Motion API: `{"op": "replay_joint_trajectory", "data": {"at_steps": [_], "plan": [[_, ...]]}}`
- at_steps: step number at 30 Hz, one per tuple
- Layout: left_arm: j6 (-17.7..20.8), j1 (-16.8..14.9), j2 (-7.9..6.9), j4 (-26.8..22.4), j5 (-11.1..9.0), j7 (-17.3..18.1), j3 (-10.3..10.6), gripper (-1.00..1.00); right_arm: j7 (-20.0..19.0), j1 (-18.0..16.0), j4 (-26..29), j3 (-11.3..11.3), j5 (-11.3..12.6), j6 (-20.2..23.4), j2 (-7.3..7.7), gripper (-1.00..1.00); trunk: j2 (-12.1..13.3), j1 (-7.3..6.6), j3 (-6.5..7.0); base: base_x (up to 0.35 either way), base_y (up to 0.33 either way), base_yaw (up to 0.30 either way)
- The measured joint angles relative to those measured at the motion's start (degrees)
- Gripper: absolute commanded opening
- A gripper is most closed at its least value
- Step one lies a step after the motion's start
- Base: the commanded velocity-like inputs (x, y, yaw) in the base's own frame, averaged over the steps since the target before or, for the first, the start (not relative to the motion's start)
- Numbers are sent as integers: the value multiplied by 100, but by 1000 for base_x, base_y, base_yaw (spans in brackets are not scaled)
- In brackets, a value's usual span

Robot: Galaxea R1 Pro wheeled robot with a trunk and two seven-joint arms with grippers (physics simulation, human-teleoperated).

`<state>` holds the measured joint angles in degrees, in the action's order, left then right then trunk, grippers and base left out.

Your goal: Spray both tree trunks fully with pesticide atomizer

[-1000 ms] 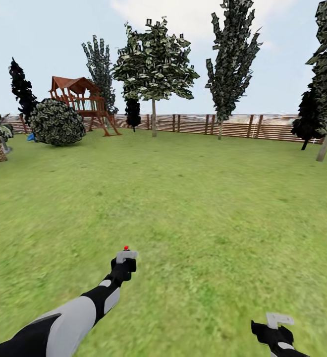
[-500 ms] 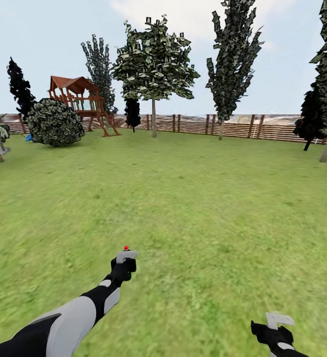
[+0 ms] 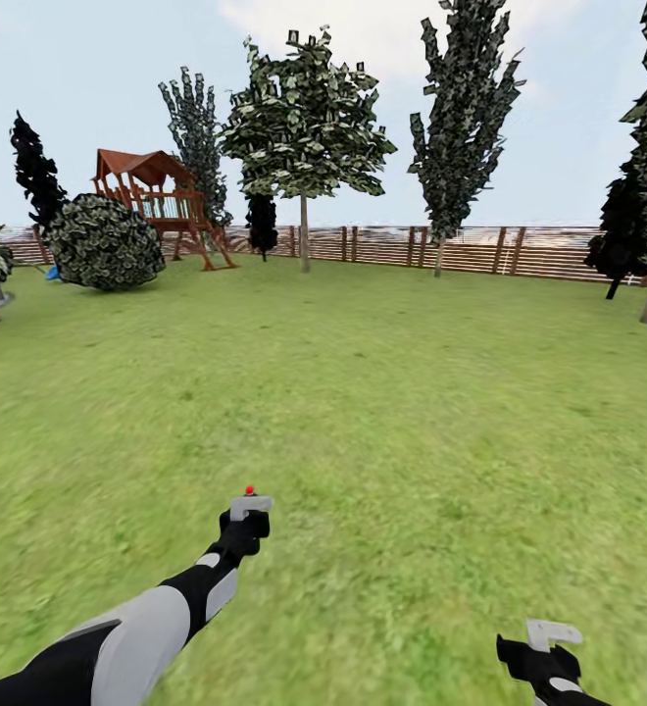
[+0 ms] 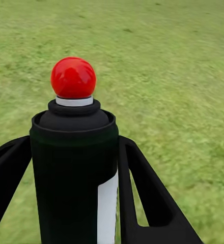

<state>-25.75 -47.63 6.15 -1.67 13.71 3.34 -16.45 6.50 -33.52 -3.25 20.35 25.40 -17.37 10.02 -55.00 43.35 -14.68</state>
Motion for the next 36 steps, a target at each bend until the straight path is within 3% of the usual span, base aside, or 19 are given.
{"op": "replay_joint_trajectory", "data": {"at_steps": [36], "plan": [[0, 0, 0, 1, 0, 0, 0, -100, 0, 3, 0, -4, 0, -4, 0, 100, 0, 0, 6, 350, 0, 27]]}}
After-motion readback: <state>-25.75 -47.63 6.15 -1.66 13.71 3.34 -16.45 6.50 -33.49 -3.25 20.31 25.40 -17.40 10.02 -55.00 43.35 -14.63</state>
